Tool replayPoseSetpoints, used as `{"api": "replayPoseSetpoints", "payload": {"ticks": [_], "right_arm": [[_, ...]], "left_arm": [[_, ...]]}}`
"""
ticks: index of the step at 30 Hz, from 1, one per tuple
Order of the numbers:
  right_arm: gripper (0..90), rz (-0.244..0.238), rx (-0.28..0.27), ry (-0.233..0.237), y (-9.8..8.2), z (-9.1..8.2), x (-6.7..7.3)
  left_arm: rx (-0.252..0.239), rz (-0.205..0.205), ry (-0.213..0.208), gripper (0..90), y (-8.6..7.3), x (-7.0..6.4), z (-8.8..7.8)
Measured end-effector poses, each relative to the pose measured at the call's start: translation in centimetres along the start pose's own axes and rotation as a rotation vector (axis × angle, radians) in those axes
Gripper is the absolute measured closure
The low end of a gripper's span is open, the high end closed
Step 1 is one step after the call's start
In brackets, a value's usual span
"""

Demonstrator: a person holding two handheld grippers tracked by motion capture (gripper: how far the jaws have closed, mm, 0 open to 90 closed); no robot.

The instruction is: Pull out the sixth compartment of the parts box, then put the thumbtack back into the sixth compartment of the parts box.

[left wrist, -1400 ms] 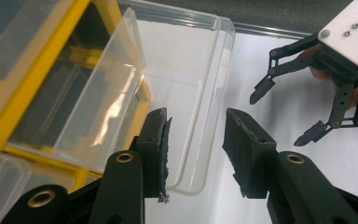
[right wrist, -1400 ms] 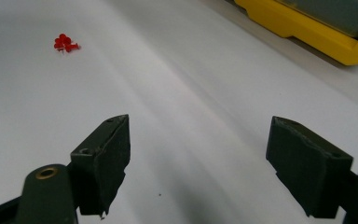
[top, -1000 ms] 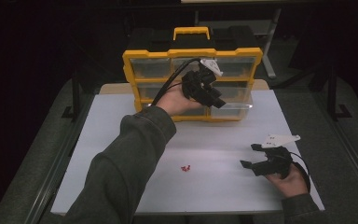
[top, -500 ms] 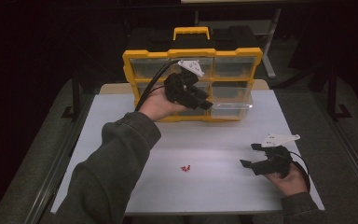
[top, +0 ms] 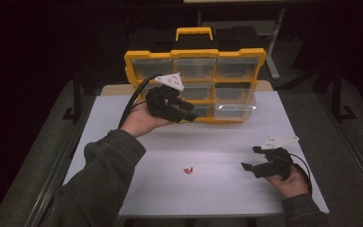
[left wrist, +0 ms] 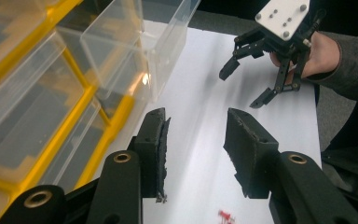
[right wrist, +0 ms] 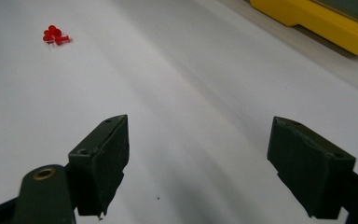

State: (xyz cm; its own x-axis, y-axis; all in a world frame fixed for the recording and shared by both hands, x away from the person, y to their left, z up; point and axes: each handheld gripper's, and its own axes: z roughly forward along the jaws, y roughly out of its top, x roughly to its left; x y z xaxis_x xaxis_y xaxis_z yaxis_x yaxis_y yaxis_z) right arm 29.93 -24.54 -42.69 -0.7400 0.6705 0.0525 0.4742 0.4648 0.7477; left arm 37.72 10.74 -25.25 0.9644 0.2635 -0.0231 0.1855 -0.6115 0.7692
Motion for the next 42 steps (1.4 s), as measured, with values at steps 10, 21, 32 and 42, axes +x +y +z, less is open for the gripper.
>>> {"api": "replayPoseSetpoints", "payload": {"ticks": [10, 21, 32, 42], "right_arm": [[20.1, 0.014, -0.03, 0.009, -0.1, -0.9, 0.5], [20.2, 0.016, -0.016, 0.005, 0.0, -0.6, 0.5], [20.2, 0.027, -0.006, 0.024, 0.2, -0.6, 0.3], [21.0, 0.022, -0.011, 0.034, 0.4, -0.7, 0.2]], "left_arm": [[-0.002, -0.037, 0.035, 54.7, -3.5, -0.4, -1.8], [-0.004, -0.059, 0.077, 53.5, -6.8, -0.8, -3.5], [0.016, -0.071, 0.121, 47.6, -8.9, -1.3, -4.0], [-0.002, -0.106, 0.144, 43.4, -10.9, -1.8, -3.9]]}}
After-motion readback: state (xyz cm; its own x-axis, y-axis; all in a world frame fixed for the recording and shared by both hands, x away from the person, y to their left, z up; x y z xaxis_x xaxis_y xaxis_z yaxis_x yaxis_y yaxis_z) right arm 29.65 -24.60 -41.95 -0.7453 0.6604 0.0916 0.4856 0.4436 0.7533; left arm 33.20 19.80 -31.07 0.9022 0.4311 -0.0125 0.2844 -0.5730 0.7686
